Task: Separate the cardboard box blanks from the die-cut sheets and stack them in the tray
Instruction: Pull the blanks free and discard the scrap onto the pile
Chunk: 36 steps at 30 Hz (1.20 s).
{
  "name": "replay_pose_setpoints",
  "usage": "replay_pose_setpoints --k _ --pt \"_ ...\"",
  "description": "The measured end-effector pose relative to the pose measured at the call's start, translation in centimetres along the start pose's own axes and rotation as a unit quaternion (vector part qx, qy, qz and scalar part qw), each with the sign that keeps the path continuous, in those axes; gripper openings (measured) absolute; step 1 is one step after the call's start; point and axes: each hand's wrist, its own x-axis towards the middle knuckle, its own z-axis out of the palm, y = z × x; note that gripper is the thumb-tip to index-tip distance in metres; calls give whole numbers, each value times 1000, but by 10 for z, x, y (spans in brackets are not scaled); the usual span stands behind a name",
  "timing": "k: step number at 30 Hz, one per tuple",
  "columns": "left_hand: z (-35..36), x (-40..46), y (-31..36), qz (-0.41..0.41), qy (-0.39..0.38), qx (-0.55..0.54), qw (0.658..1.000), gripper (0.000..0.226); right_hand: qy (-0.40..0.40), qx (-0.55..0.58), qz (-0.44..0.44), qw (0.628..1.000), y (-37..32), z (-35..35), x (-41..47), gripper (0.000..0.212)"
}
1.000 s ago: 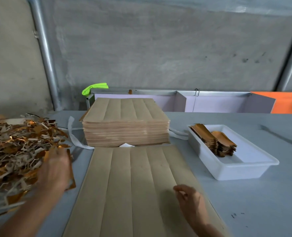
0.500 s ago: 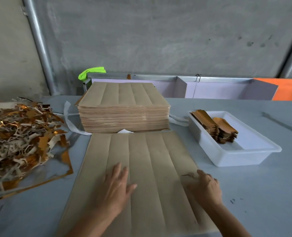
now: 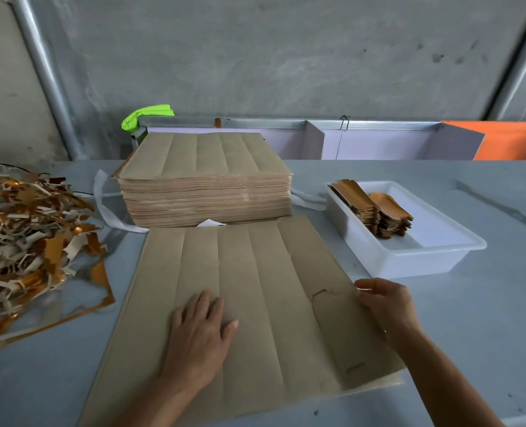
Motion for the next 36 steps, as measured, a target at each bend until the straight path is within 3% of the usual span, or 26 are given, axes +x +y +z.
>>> replay_pose_setpoints --k 3,6,10,13,18,20,22,25,28,36 --pt "0 -1 2 1 5 2 1000 64 12 -56 -35 998 3 -1 -1 11" --pt "1 0 1 -4 8 -10 1000 72 28 -108 -55 992 5 2 -5 11" --pt "2 0 1 -1 15 -8 1000 83 -1 -158 -49 986 12 3 -13 24" --pt "4 0 -1 3 23 -11 1000 76 -6 -154 -33 987 13 -5 -15 31" --pt "-3 -5 12 44 43 39 997 42 -1 -96 9 995 14 -16 -17 20" --pt "-5 -9 28 75 62 13 995 27 -12 -94 6 996 16 -17 -19 15" --pt "-5 -15 50 121 66 -43 990 34 -15 -73 3 997 15 -19 -20 14" --pt "-8 -21 90 175 37 -146 973 57 -26 51 39 998 9 -24 -22 10" --pt "-4 -17 120 188 9 -164 968 73 -70 153 88 982 3 -28 -27 5" --pt "9 -11 138 177 12 -144 974 61 -116 258 138 949 9 -25 -29 12"
